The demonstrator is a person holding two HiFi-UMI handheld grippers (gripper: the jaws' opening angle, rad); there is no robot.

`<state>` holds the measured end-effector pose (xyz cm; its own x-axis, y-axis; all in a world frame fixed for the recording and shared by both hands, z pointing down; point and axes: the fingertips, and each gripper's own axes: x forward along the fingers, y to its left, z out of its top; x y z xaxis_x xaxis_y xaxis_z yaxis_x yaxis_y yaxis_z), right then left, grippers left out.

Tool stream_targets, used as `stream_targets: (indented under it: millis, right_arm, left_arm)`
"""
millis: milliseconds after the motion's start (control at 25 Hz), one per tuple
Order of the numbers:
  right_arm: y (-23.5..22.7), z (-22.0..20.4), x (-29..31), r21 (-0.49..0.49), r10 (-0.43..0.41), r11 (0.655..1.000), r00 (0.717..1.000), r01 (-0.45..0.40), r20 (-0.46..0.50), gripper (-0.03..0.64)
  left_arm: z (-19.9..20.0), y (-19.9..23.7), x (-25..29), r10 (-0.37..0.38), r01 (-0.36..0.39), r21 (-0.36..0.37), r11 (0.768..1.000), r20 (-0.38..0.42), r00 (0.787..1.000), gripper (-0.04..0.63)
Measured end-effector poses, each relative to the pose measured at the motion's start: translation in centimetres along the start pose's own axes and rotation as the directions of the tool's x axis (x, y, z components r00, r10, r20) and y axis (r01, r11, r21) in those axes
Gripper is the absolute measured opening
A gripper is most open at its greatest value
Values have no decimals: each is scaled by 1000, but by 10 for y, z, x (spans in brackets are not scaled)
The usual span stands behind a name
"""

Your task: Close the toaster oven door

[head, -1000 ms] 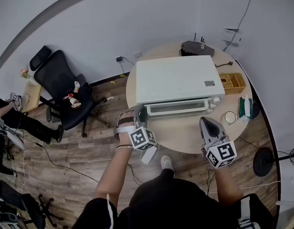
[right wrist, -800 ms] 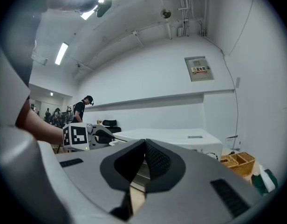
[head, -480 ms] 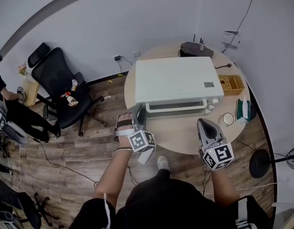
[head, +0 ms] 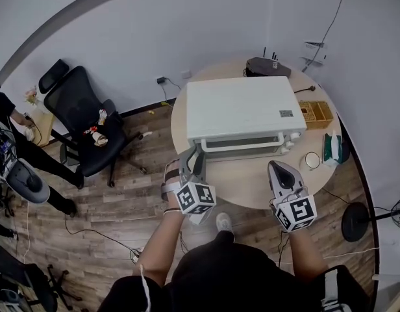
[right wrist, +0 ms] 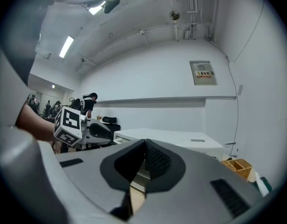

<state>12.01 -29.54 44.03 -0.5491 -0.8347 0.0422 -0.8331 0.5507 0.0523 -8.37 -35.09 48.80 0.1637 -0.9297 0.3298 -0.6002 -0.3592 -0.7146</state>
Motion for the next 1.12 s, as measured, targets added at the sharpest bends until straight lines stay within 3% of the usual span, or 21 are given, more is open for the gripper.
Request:
stream_targets:
  millis: [160, 360, 520, 800, 840, 1120]
  right_arm:
    - [5, 2, 0, -1, 1, 1000, 1000, -1, 4, 0]
    - [15, 2, 1, -63, 20, 998, 1000, -20, -9, 0]
    - [18, 7, 3, -65, 26, 998, 1000, -26, 0, -1]
    - [28, 12, 6, -168, 41, 985, 999, -41, -3, -2]
    - [30, 14, 6, -186, 35, 982, 999, -36, -9, -2]
    - [32, 34, 4, -206, -9, 978, 1000, 12, 11, -2]
  left_arm:
    - [0, -1, -10, -24, 29, -136, 990, 33, 999, 104]
    - [10, 5, -23, -41, 78, -351, 933, 112, 993, 40]
    - [15, 12, -35, -12, 71, -421, 904, 140, 990, 8]
    - [21, 9, -55, -25, 169, -615, 770, 235, 972, 6]
    - [23, 9, -58, -21, 171, -621, 765, 241, 970, 6]
    - [26, 16, -68, 13, 153, -597, 787, 264, 964, 6]
